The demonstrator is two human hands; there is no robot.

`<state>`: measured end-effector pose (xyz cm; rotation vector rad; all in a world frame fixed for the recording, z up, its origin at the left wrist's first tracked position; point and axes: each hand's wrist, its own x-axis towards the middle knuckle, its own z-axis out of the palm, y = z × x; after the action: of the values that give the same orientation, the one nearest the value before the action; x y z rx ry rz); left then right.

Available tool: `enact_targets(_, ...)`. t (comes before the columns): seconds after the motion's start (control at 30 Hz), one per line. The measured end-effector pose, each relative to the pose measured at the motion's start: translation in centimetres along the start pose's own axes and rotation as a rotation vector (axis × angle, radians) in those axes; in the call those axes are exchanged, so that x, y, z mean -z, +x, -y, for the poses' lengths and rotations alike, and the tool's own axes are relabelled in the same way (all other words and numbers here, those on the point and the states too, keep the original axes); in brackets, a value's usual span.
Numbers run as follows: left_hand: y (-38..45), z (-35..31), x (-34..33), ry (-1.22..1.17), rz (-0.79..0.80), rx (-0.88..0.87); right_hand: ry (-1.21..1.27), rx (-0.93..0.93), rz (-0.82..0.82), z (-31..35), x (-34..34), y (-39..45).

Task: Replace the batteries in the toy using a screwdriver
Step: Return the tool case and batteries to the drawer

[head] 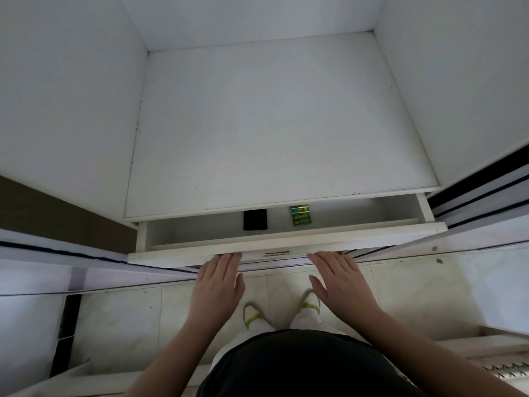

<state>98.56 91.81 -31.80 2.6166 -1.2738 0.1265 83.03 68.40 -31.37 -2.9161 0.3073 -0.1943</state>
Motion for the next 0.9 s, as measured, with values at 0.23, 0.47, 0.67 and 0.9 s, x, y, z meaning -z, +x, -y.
enact_targets(0.23, -1.2, 1.0, -1.0, 0.012, 0.169, 0.060, -0.079, -0.084, 0.120, 0.7, -0.9, 1.2)
enact_targets(0.47, 1.4, 2.5, -0.6, -0.026, 0.224, 0.058, -0.144, -0.139, 0.150, 1.0, -0.8, 3.7)
enact_targets(0.67, 4.2, 4.9, -0.9, -0.034, 0.258, 0.032, -0.183, -0.200, 0.190, 1.5, -1.0, 7.0)
enact_targets(0.9, 5.9, 7.1, -0.7, 0.003, 0.210, -0.050, -0.180, -0.234, 0.138, 1.4, -1.1, 9.5)
